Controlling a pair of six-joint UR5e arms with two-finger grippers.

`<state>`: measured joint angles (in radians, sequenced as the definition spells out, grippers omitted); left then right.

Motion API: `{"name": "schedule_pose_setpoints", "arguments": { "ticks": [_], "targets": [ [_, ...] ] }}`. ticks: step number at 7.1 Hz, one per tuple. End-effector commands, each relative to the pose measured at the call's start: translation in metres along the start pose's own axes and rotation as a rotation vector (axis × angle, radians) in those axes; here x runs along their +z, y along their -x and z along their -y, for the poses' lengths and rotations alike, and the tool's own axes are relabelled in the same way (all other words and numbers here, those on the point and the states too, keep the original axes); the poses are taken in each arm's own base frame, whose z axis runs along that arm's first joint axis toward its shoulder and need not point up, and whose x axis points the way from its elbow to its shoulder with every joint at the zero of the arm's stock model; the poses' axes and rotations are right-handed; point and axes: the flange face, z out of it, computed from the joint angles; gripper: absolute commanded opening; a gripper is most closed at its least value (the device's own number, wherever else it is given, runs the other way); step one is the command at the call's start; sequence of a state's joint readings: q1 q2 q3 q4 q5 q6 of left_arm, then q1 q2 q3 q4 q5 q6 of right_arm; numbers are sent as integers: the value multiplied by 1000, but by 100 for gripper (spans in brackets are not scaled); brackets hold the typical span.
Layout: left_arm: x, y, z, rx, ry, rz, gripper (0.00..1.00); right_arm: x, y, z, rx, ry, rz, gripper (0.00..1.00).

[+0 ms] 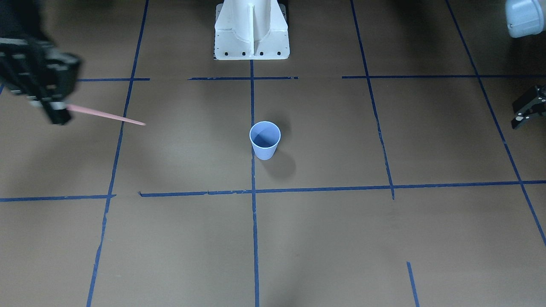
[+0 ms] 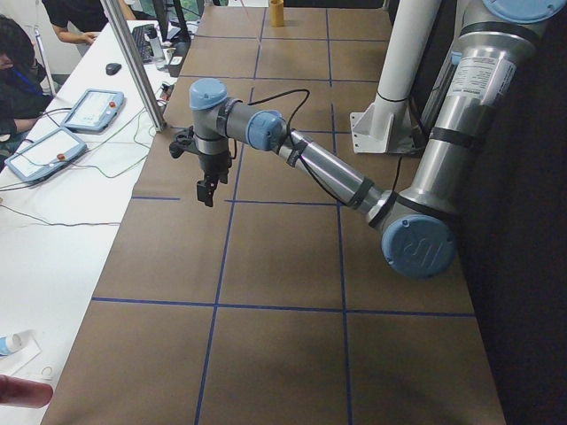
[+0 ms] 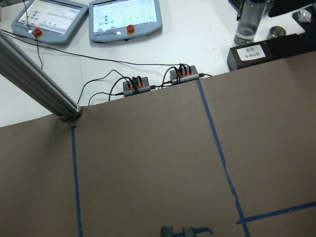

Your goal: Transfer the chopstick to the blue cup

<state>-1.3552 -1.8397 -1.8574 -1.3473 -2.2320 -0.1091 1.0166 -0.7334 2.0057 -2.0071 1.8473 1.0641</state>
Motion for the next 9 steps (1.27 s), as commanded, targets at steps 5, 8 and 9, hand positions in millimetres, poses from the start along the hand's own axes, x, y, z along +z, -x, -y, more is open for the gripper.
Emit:
{"name": "schedule_pose_setpoints", "arguments": {
  "ticks": [5,8,9],
  "targets": [
    [14,51,-28,5,37,19,100,47,165,-115,-130,-148,73,0],
    [22,59,-31,-1,53,19,100,60,190,-160,-119,-118,79,0],
    [25,60,-31,3,58,19,100,65,195,-173,-130,-113,73,0]
  ]
}}
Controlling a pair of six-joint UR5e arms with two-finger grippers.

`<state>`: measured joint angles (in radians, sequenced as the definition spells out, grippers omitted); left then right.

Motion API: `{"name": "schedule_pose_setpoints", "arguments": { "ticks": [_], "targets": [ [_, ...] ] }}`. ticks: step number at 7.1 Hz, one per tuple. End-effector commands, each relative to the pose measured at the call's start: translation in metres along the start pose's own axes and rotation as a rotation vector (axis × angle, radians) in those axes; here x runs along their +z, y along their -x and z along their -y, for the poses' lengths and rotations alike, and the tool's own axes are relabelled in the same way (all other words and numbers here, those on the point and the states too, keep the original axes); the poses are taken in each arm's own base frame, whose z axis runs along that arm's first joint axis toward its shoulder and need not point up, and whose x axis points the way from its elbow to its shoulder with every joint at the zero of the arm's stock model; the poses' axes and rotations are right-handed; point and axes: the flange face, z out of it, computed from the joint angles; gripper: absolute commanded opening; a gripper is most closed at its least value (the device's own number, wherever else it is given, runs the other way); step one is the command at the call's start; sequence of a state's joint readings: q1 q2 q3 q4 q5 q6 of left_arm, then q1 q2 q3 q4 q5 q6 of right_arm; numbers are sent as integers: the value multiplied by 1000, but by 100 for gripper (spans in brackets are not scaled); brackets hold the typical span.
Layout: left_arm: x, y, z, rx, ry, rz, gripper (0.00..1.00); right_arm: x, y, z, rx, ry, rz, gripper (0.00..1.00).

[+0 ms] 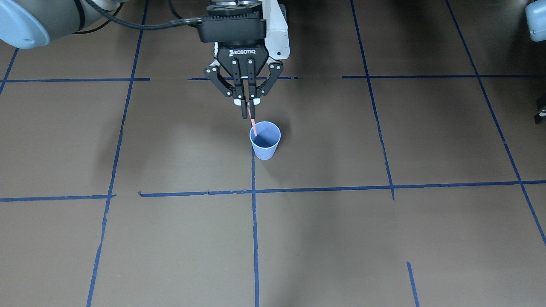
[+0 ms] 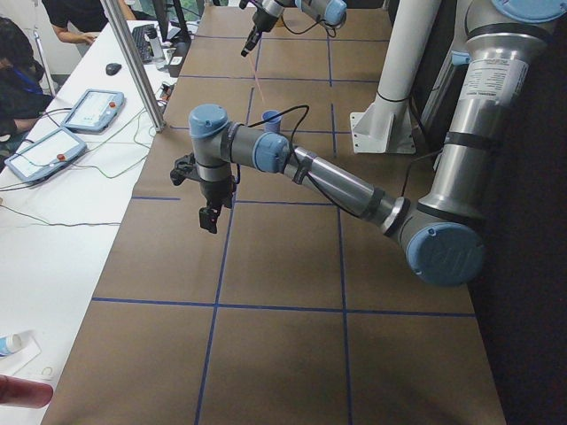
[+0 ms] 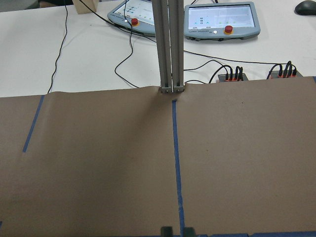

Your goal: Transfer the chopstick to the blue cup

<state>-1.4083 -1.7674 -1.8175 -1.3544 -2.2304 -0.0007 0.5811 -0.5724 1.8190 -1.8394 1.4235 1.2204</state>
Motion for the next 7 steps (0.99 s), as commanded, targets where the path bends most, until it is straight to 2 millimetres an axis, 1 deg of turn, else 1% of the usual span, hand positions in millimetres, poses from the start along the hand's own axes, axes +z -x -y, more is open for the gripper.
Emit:
{"name": "schedule_pose_setpoints", "arguments": {
  "ticks": [1,2,3,4,5,6,7],
  "targets": [
    [5,3,0,5,8,0,100,12,13,-26,-20,11,-16,0],
    [5,4,0,3,11,0,100,22,20,-41,-39,18,-31,0],
    [7,5,0,1,13,0,100,31,28,-53,-43,22,-11,1],
    [7,5,0,1,13,0,100,36,29,-55,-43,24,-11,3],
    [6,5,1,1,12,0,100,36,31,-54,-42,23,-5,57],
    [6,5,1,-1,12,0,100,37,33,-55,-44,23,-5,99],
    [6,5,1,-1,12,0,100,36,33,-55,-44,24,-3,99]
  ]
}}
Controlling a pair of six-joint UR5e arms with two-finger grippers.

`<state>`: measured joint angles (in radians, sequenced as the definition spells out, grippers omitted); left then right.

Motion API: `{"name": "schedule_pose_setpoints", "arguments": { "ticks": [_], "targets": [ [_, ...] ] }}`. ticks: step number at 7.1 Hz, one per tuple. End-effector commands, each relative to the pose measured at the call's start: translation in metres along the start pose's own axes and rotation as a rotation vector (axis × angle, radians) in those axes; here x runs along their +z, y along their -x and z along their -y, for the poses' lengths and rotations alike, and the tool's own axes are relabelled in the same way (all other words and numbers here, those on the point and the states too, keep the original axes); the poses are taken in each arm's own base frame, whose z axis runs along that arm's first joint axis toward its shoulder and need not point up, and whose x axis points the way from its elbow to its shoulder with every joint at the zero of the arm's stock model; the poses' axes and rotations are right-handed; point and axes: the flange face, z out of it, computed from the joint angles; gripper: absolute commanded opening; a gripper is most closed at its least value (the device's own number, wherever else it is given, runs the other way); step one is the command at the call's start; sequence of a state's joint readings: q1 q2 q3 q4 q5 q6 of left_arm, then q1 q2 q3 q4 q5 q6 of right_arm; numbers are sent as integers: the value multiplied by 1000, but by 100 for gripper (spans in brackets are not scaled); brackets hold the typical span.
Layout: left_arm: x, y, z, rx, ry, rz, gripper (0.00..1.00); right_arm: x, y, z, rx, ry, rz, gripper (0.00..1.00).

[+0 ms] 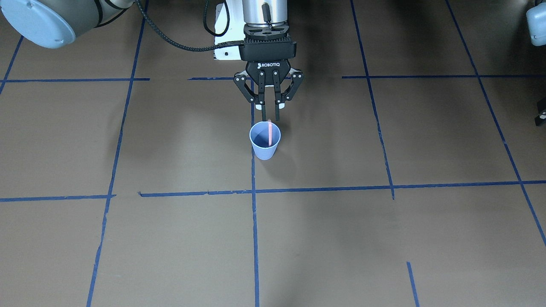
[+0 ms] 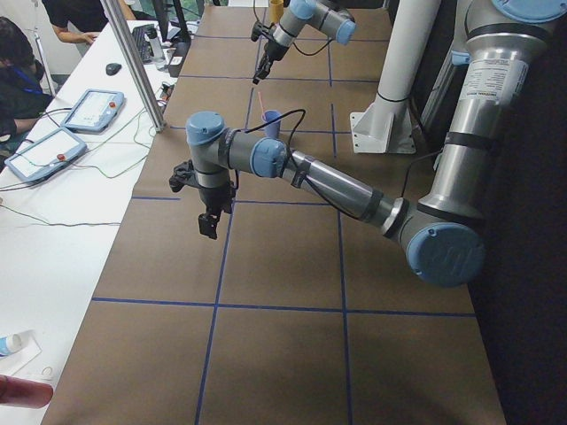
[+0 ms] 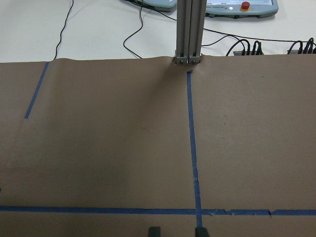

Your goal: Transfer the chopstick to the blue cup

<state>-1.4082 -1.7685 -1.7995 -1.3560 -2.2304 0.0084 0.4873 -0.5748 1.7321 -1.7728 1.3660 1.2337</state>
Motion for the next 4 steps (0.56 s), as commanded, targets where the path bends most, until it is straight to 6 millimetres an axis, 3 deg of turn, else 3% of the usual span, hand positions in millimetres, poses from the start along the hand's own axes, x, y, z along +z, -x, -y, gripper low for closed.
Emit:
{"name": "schedule_pose_setpoints", "arguments": {
  "ticks": [1,2,3,4],
  "targets": [
    [-1,0,1,-3,-1,0,100,-4,1,1,2,-1,9,99],
    [-2,-1,3,-8,-2,0,100,-9,-3,5,4,-2,10,99],
    [0,0,2,-5,0,0,100,-22,-32,21,4,38,-55,99],
    [4,4,1,-12,10,0,100,-37,-82,43,29,156,-111,99]
  ]
}}
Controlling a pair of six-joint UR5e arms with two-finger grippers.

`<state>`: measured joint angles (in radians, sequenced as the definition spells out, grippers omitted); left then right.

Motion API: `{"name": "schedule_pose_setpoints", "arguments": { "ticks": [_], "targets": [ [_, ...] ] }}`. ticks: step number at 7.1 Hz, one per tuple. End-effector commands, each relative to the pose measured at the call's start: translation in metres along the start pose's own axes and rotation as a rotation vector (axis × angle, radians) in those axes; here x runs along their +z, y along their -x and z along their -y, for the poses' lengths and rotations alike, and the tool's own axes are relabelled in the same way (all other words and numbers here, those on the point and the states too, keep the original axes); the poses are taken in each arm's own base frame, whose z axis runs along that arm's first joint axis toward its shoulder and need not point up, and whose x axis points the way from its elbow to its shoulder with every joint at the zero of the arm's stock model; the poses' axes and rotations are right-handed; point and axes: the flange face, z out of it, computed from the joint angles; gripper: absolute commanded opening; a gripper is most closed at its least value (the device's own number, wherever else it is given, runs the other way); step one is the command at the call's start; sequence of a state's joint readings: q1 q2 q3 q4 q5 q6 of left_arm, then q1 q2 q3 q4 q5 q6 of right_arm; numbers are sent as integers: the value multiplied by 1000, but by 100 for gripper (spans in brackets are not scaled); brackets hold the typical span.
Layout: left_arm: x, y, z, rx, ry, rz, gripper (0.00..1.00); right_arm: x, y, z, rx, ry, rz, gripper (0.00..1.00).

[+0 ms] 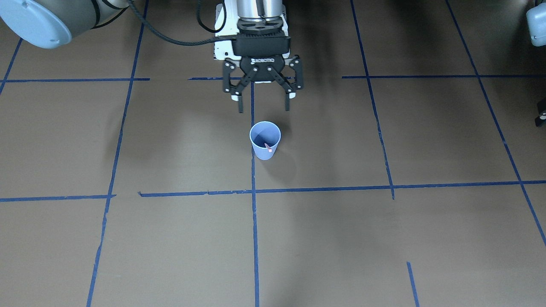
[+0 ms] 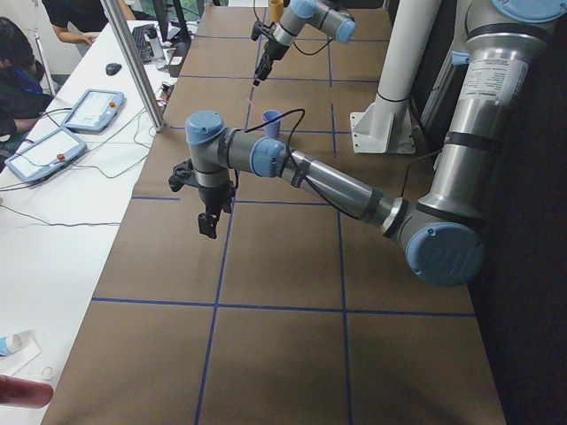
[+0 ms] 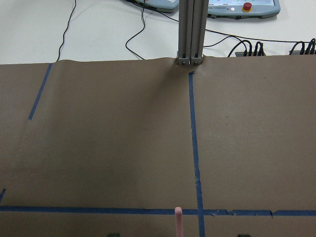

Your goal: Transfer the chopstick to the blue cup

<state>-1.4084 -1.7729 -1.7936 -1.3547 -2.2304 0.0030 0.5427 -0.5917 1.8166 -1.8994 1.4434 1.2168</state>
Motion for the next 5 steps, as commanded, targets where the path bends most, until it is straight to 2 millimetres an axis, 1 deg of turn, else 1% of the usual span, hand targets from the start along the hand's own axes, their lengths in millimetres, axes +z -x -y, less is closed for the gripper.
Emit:
{"name": "schedule_pose_setpoints", "arguments": {
  "ticks": [1,2,3,4,5],
  "targets": [
    [5,5,0,-7,11,-1,100,-24,-121,51,11,155,-61,99],
    [5,6,0,-9,11,-1,100,-30,-204,59,-68,191,-48,99],
    [14,13,-3,-23,31,-3,100,-34,-266,82,-127,257,-20,99],
    [21,29,-5,-52,45,-9,100,-29,-325,95,-149,317,-7,99],
    [27,43,-14,-50,59,-7,100,-15,-395,92,-187,350,-8,99]
  ]
}}
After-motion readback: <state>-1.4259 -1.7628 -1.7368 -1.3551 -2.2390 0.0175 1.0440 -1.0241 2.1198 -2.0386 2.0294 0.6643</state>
